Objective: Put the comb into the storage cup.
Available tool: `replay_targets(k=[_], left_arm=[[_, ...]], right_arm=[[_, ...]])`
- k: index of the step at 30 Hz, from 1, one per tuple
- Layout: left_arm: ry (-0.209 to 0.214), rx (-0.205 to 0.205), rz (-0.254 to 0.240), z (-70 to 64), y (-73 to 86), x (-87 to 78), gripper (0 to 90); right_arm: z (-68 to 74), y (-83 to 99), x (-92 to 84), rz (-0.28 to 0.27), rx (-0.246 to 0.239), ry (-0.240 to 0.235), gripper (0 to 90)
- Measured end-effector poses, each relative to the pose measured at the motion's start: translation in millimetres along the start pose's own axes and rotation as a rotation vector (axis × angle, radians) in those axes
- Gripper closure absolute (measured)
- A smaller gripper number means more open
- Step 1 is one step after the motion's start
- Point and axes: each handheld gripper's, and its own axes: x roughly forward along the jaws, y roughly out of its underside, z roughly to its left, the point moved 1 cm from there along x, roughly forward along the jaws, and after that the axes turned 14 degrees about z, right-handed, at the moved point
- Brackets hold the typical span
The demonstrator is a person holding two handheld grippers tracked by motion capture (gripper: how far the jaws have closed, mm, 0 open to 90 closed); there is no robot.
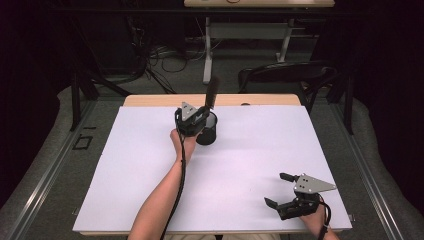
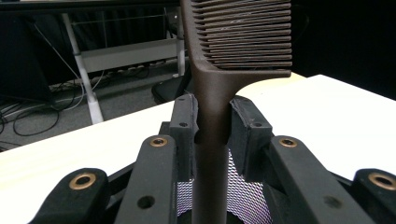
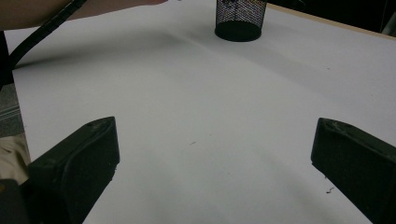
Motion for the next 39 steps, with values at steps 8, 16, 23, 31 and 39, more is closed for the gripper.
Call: replay_targets(k=[8,16,23,31,39], left_arm=[[-0.004,0.006,0.013,-1.2,1.6,1.9,72.1],[-0.012,0.016,0.025,-1.4,4.0,3.2,72.1],[-0.016,0.019,0.035,-1.7,6.9,4.8,72.0],[-0.018,0.019,0.045,-0.9,9.4,5.7,71.9],[-0.021,0.028,0.059,-1.6,11.0,6.4,71.8]], right_arm=[[-0.2,0.0,-0.1,0.001,-0.001,0.001,0.7],[0.0,0.0,-0.2,0.001,-0.002,0.001,0.8],[0.1,0.1,-0.2,0.003,0.002,0.0,0.8],[0.0,0.0,-0.1,0.002,-0.001,0.002,0.8],[0.1,-0.2,0.2,-0.002,-0.004,0.001,0.9]])
